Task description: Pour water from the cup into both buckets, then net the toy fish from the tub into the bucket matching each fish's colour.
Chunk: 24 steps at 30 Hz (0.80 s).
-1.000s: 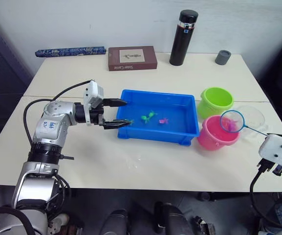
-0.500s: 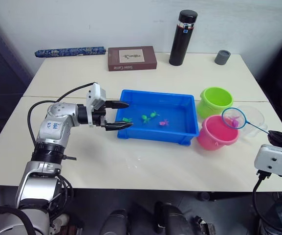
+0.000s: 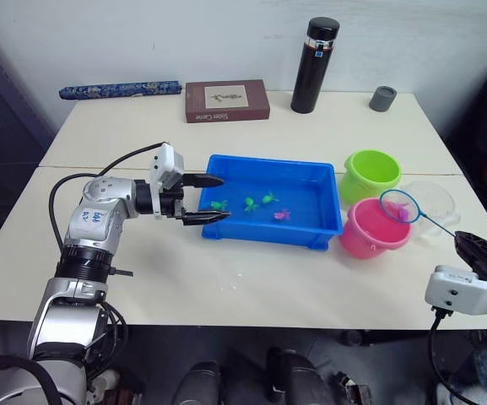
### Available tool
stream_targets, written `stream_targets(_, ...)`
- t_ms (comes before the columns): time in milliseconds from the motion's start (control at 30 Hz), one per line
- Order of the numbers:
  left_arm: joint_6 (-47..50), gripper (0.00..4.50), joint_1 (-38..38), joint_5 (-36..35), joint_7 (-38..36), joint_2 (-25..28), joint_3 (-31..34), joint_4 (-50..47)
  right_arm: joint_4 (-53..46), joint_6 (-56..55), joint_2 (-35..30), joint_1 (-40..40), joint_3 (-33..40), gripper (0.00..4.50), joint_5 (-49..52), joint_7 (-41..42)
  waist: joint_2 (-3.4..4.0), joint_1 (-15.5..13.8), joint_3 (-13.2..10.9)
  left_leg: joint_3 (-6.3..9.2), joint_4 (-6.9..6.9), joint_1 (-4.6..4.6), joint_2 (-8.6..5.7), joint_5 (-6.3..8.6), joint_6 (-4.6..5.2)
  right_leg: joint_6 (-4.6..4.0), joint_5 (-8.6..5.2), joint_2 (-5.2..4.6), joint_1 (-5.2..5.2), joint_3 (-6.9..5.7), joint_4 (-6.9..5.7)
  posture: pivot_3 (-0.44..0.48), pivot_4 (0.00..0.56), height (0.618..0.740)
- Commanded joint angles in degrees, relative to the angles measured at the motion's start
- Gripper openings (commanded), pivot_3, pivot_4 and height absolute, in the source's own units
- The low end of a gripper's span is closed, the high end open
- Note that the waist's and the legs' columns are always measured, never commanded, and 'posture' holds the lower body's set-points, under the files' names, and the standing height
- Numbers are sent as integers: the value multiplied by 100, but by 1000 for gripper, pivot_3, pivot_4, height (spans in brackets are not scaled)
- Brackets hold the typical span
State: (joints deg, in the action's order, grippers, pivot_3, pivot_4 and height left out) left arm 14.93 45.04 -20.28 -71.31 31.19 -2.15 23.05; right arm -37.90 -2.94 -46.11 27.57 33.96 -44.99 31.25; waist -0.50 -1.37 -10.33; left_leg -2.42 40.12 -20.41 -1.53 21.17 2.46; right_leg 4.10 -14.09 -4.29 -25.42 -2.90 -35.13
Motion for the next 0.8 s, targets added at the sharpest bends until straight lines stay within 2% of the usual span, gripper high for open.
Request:
stream_targets(33, -18, 4483, 62, -66, -20, 48, 122, -213, -42, -148, 83, -14, 152, 0, -157, -192, 0, 1, 0, 0, 0, 0, 0, 0, 0, 0, 0, 0, 0, 0, 0, 0, 150, 740)
stream_targets(567, -46, 4483, 24, -71, -7, 26, 124, -251, -83, -718, 397, 185, 207, 0, -1066, -929, 0, 3, 0, -1, 0, 1, 0, 0, 1, 0, 0, 2, 0, 3, -2, 0, 150, 740)
stream_targets(800, -59, 4483, 30, -68, 7, 17, 124, -253, -27, -839, 476, 227, 192, 0, -1166, -1048, 0, 5, 0, -4, 0, 5, 0, -1, 1, -1, -1, 3, 0, 6, -7, 0, 150, 740)
